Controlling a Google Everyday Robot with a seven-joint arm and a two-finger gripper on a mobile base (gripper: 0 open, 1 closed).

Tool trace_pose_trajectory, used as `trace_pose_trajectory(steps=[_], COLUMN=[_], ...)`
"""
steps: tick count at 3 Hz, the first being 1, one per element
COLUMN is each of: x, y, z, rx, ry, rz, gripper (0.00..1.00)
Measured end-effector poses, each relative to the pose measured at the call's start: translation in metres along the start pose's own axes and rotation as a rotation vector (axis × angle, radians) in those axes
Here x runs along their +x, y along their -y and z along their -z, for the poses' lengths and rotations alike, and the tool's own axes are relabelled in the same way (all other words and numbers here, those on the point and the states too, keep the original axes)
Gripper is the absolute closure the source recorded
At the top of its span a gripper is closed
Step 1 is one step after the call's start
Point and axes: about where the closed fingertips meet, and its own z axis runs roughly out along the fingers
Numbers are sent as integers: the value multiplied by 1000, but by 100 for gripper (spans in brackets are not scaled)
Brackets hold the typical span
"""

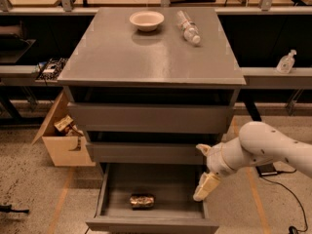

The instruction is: Pick orange can from bottom drawer and place on counter

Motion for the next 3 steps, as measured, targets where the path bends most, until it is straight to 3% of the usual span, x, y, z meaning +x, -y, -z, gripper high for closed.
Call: trace_pose_trajectory(steps=[3], x=[20], y=[8], z=[-105], rx=[-113], ry=[70], rz=[-68], gripper=[0])
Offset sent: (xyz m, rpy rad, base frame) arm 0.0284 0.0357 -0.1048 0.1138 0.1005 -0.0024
